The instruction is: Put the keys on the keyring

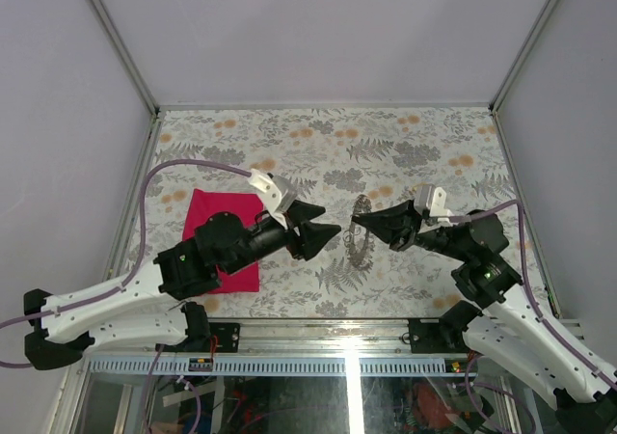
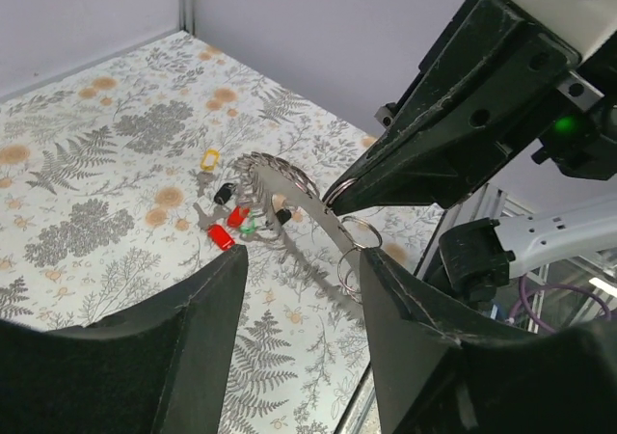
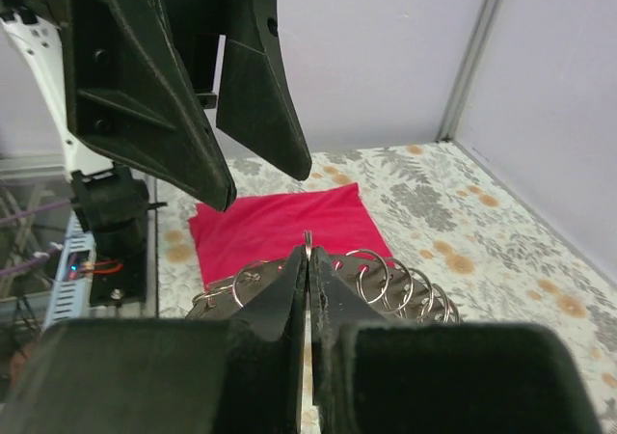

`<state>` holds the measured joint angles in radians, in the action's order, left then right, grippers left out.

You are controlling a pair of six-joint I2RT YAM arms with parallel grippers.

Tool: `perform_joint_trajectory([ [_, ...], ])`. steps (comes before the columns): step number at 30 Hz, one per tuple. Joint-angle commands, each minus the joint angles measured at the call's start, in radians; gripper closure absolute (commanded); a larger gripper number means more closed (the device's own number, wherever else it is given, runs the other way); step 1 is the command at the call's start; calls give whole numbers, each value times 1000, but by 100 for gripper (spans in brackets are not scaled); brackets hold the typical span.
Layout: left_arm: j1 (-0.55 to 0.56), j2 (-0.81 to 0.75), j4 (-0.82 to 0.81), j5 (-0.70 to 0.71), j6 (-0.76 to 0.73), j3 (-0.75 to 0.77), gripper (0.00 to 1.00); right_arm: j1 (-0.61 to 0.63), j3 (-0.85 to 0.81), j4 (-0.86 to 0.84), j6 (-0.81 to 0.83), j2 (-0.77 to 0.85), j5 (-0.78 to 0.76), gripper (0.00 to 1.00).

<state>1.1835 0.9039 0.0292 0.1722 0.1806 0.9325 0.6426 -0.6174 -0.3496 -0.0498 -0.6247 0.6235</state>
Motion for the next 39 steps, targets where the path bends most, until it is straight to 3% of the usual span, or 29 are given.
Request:
perform_joint_trajectory([
  [1,1,-56,-44,-30,-30,-8,46,8,-70,-122,-123,20,64,100],
  [4,0,-88,-48,-92,-72,-7,41,8,-56,-195,-194,27,81,100],
  [8,1,-119,-80,-167,-90,-5,41,8,-36,-316,-285,25,103,100],
  [18,0,-51,-100,-320,-98,80,53,8,-11,-602,-449,-48,199,100],
  [28,1,-59,-180,-384,-93,83,63,8,-14,-652,-490,-90,269,100],
  [39,-1,-31,-180,-376,-98,90,64,8,-18,-681,-522,-107,323,100],
])
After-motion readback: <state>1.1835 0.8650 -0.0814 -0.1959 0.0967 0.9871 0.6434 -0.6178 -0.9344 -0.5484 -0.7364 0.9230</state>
